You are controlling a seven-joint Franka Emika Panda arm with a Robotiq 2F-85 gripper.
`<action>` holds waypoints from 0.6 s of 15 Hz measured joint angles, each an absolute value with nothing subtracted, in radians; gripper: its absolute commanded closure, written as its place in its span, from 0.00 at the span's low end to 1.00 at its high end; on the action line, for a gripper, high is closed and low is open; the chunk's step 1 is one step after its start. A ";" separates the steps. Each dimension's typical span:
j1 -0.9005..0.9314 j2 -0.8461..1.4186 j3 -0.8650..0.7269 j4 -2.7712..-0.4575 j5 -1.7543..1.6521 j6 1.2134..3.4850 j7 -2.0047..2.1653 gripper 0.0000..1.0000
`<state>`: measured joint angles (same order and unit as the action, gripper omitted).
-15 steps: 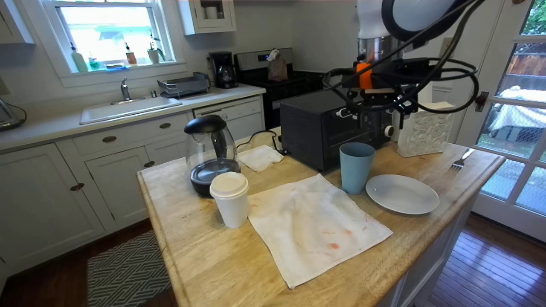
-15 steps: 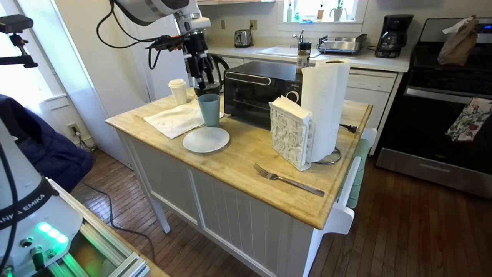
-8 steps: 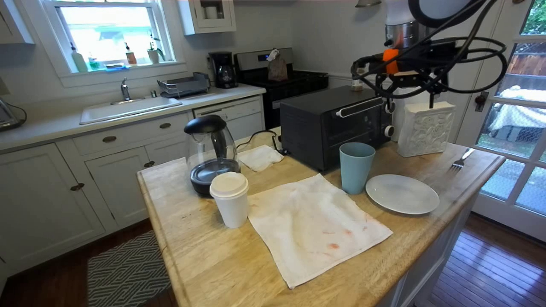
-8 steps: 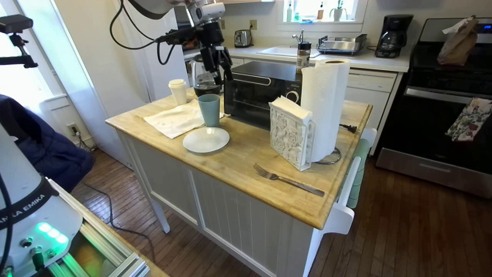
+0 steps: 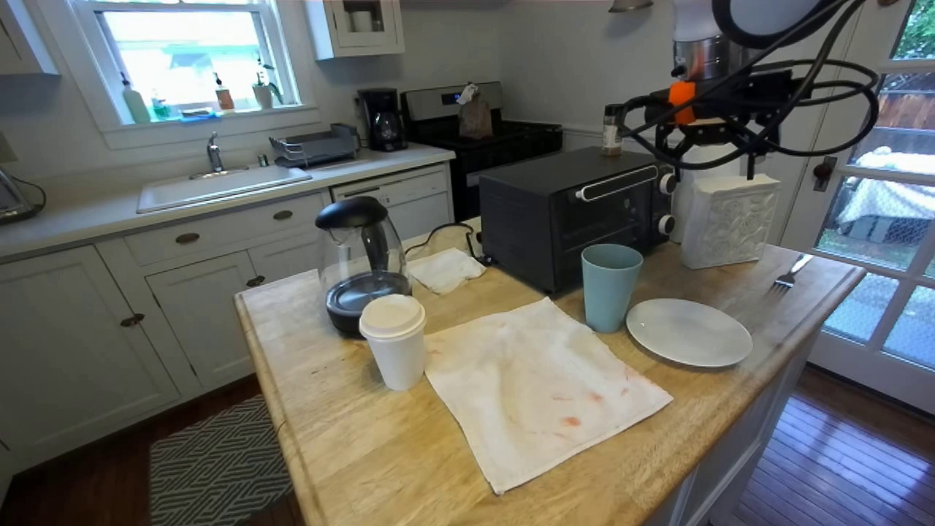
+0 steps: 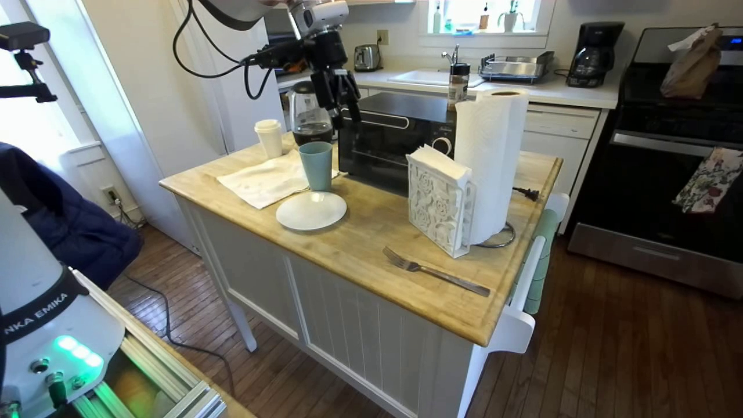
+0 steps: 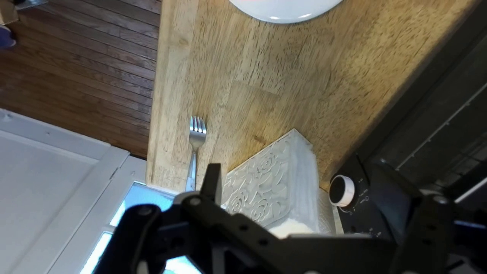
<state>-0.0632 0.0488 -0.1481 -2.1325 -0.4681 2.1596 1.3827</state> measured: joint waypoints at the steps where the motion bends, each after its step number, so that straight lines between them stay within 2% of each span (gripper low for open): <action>1: -0.063 0.049 -0.148 -2.132 -0.468 2.160 1.383 0.00; 9: -0.118 0.063 -0.187 -2.149 -0.468 2.064 1.384 0.00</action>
